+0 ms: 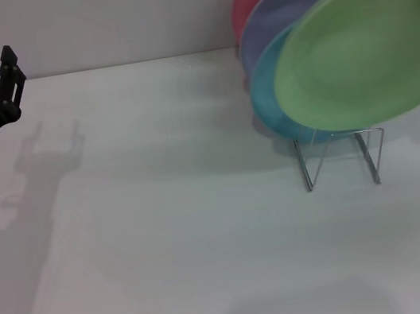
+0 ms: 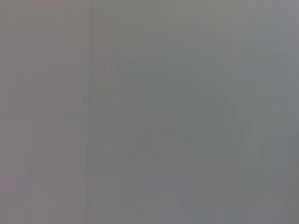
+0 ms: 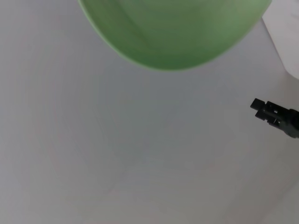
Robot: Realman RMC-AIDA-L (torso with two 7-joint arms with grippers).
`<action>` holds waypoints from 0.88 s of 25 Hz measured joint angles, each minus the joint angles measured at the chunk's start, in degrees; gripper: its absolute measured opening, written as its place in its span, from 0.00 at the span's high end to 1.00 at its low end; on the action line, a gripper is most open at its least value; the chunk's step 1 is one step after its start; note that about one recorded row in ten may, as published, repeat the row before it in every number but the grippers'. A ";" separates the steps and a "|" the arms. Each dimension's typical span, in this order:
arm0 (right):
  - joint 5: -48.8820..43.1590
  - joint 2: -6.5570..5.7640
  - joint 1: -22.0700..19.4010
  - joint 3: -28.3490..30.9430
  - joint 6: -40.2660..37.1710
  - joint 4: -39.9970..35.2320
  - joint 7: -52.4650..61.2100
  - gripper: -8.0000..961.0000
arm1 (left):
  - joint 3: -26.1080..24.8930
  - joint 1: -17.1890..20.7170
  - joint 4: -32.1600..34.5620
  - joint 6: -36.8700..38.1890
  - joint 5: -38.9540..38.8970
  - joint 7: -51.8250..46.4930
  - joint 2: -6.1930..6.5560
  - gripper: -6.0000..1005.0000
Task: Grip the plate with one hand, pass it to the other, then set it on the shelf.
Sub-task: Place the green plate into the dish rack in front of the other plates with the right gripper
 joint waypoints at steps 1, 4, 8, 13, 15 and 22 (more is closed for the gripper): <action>-0.18 0.00 0.12 0.18 -0.02 -0.31 -0.06 0.96 | 0.04 -0.08 0.00 -0.23 0.00 0.07 0.00 0.36; -0.56 -0.02 0.47 0.54 -0.07 -1.54 -0.57 0.96 | 0.06 -0.23 0.00 -0.49 0.00 0.15 0.00 0.36; -1.03 0.00 0.58 0.64 -0.20 -3.45 -1.89 0.95 | 0.06 -0.28 0.00 -0.67 0.00 0.22 0.00 0.36; -1.10 0.15 1.05 1.01 -0.74 -6.57 -3.82 0.95 | 0.06 -0.34 0.00 -0.79 0.00 0.26 0.00 0.36; -1.11 0.27 1.38 1.31 -1.15 -9.15 -6.14 0.95 | 0.03 -0.52 0.00 -0.92 0.00 0.26 0.00 0.36; -1.30 0.33 1.97 1.29 -2.35 -14.77 -8.77 0.82 | 0.07 -0.77 0.00 -1.14 0.00 0.27 0.00 0.36</action>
